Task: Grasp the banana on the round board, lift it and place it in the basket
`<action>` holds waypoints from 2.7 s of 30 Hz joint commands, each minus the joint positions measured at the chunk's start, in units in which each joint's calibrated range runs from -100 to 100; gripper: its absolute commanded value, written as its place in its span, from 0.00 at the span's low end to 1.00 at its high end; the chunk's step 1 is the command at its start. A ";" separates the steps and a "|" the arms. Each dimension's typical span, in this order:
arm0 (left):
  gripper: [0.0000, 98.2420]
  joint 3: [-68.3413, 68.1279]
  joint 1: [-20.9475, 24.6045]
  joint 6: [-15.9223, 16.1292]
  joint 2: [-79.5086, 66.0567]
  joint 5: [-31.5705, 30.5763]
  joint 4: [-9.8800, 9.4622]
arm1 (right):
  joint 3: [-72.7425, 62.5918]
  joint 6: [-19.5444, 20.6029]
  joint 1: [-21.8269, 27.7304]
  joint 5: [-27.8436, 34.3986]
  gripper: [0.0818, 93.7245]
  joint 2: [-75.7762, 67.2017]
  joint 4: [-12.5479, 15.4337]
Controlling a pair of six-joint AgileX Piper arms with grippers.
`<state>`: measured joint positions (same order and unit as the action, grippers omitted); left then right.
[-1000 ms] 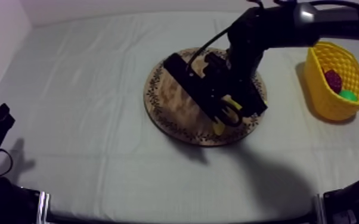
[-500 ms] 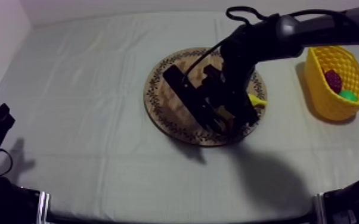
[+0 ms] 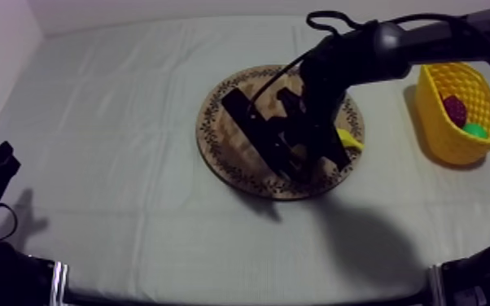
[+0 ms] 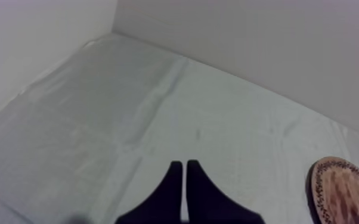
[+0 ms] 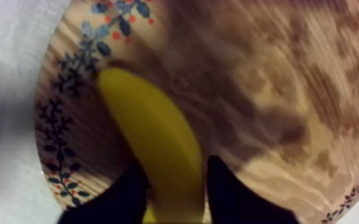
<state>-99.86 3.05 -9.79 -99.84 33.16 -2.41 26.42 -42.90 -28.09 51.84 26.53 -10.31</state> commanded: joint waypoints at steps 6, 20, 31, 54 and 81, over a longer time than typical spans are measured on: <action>0.00 -0.03 0.02 -0.01 0.02 -0.01 -0.01 | -0.06 0.36 0.06 0.27 0.18 -0.18 -0.25; 0.00 -0.03 0.02 -0.01 0.02 -0.01 -0.01 | -10.61 -2.40 0.35 13.31 0.18 -7.79 2.05; 0.00 -0.03 0.02 -0.01 0.02 -0.01 -0.01 | -30.08 -2.72 1.17 27.20 0.22 -15.50 3.51; 0.00 -0.03 0.02 -0.01 0.02 -0.01 -0.01 | -28.89 10.01 6.12 33.85 0.23 -21.02 4.40; 0.00 -0.03 0.02 -0.01 0.02 -0.01 -0.01 | -19.63 21.88 27.82 35.56 0.26 -29.83 4.46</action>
<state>-99.86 3.05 -9.79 -99.84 33.16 -2.41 6.50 -20.89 -2.69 87.64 -3.23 -5.61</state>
